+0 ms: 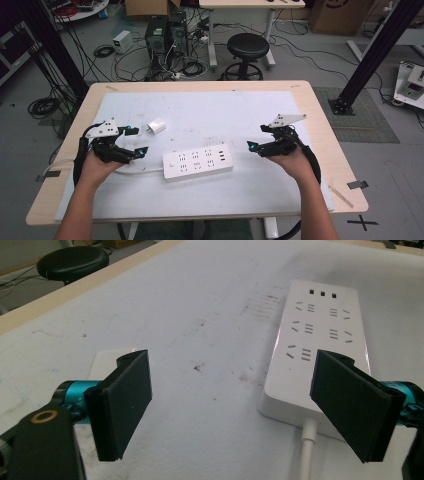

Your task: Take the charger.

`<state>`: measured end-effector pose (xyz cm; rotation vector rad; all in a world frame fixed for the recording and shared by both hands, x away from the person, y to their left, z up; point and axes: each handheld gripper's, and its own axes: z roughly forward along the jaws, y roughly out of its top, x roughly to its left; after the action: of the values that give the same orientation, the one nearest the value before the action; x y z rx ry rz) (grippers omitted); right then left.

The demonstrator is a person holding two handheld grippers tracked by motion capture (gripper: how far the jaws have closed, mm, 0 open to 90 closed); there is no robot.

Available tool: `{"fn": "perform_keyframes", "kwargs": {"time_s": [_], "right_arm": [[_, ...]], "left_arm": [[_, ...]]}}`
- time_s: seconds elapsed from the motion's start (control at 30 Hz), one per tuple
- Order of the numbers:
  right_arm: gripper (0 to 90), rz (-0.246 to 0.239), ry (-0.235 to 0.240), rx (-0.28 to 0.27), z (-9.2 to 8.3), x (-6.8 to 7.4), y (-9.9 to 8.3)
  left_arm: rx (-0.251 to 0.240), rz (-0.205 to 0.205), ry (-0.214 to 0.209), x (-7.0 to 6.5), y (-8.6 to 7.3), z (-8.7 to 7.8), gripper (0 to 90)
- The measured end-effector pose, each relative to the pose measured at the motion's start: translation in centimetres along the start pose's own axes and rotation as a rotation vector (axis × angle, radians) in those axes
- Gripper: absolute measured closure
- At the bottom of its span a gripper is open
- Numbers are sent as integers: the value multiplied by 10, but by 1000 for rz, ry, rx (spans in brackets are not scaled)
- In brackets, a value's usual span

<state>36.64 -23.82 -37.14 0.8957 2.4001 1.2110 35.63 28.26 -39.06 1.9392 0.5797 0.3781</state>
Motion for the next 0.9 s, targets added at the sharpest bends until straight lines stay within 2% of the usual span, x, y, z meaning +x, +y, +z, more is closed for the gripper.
{"fn": "perform_keyframes", "kwargs": {"time_s": [0.07, 0.23, 0.33, 0.37, 0.43, 0.53, 0.57, 0.6, 0.67, 0.7, 0.9], "right_arm": [[181, -2, -6, -9, -2, 1, 1], [181, 9, -21, -26, -9, 1, 4], [181, 17, -19, -34, -11, 1, 5], [181, 17, -19, -34, -11, 1, 5], [181, 10, -19, -19, -13, 2, 7], [181, 3, -22, -17, -12, 2, 7], [181, -6, -29, -14, -12, 4, 9], [181, -6, -29, -14, -12, 4, 9], [181, -6, -33, -8, -11, 5, 9], [181, -19, -37, 3, -10, 7, 9], [181, -21, -37, 12, -10, 9, 9]], "left_arm": [[-2, 1, 0, 1, 1, 0, 169], [-11, -6, 43, 3, 4, -2, 169], [-10, -8, 45, 4, 4, -2, 170], [14, -6, 72, 5, 11, -2, 170], [9, -8, 71, 6, 16, -1, 170], [9, -8, 71, 6, 16, -1, 170], [34, 4, 105, 12, 27, 3, 170], [28, 3, 117, 14, 29, 4, 170], [28, 3, 117, 14, 29, 4, 171], [41, -14, 167, 24, 34, 10, 169], [71, -25, 173, 36, 41, 18, 170]]}}
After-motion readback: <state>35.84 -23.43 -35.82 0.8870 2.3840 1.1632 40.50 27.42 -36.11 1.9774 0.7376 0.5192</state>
